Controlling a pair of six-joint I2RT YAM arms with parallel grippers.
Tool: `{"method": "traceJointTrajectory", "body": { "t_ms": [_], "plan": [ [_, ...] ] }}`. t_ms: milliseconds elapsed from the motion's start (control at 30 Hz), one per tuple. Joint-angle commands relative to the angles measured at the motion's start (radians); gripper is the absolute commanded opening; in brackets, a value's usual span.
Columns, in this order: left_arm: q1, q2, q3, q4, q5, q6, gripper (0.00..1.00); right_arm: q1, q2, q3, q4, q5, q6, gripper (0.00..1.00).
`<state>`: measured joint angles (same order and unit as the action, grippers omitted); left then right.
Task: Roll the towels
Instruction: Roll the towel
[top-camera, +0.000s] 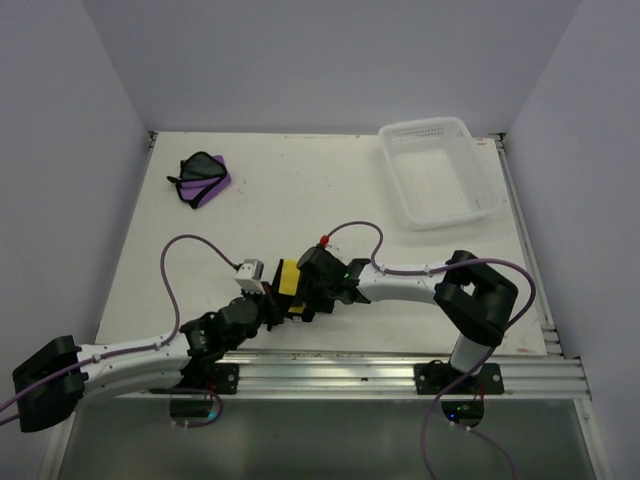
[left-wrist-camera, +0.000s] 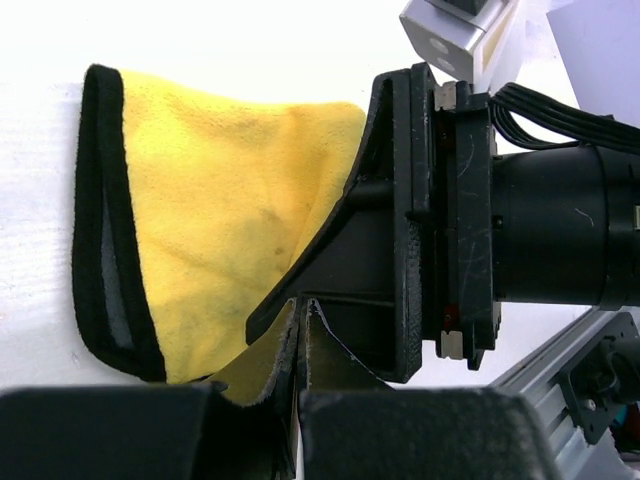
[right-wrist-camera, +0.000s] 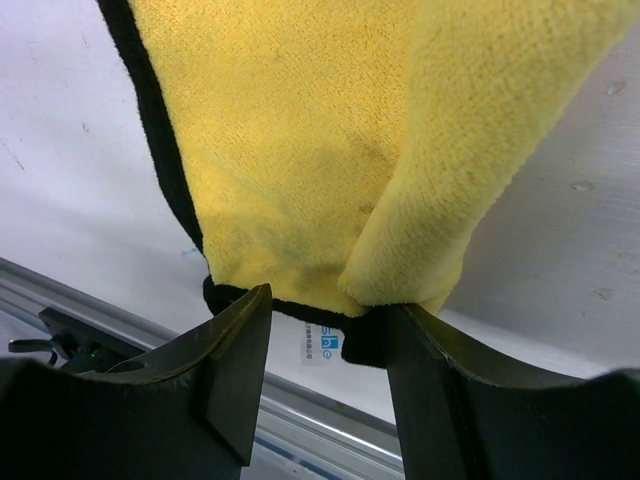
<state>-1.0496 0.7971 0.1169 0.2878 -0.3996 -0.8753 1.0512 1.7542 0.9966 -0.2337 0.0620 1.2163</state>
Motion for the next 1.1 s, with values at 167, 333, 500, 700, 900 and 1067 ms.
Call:
{"method": "traceJointTrajectory", "body": {
  "t_ms": [167,333,500,700,900,1067],
  "plan": [
    [-0.163,0.019,-0.013,0.128,-0.056,-0.025,0.0,-0.033,0.082,-0.016,-0.085,-0.03,0.114,0.58],
    [-0.242,-0.08,0.012,-0.104,-0.217,-0.12,0.0,-0.046,0.094,-0.009,-0.079,-0.042,0.118,0.6],
    [-0.256,-0.239,-0.022,-0.181,-0.251,-0.122,0.0,-0.046,0.099,-0.019,-0.07,-0.044,0.114,0.6],
    [-0.256,-0.182,-0.045,-0.016,-0.179,-0.022,0.0,-0.051,0.107,-0.021,-0.055,-0.051,0.117,0.6],
    [-0.265,0.014,-0.042,0.068,-0.212,-0.054,0.0,-0.054,0.1,-0.016,-0.056,-0.057,0.117,0.6],
    [-0.28,0.073,-0.028,0.096,-0.261,-0.074,0.0,-0.054,0.097,-0.016,-0.052,-0.057,0.12,0.6]
  ]
}}
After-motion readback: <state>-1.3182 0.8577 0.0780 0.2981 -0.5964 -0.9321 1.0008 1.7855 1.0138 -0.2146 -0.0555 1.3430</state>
